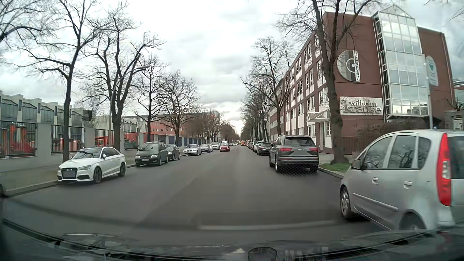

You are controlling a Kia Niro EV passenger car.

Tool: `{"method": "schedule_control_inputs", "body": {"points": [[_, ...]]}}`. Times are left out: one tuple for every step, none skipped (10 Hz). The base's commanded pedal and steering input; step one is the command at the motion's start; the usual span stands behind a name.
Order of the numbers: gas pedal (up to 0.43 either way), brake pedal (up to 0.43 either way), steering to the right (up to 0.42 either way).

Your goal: Follow the waypoints while adhering to traffic rules and regulations

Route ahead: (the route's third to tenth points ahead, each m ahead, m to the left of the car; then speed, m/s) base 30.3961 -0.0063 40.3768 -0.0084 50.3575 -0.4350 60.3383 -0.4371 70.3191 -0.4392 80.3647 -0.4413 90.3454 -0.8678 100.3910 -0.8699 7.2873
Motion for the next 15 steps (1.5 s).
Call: {"method": "schedule_control_inputs", "body": {"points": [[0.0, 0.012, -0.001], [0.0, 0.012, -0.001], [0.0, 0.012, -0.003], [0.0, 0.012, -0.008], [0.02, 0.012, -0.006], [0.02, 0.012, -0.004], [0.02, 0.012, -0.002], [0.02, 0.012, 0.003], [0.02, 0.012, 0.003], [0.02, 0.012, 0.002], [0.028, 0.012, 0.003], [0.028, 0.012, 0.002], [0.028, 0.012, 0.003], [0.028, 0.012, 0.002], [0.039, 0.012, 0.003]]}}
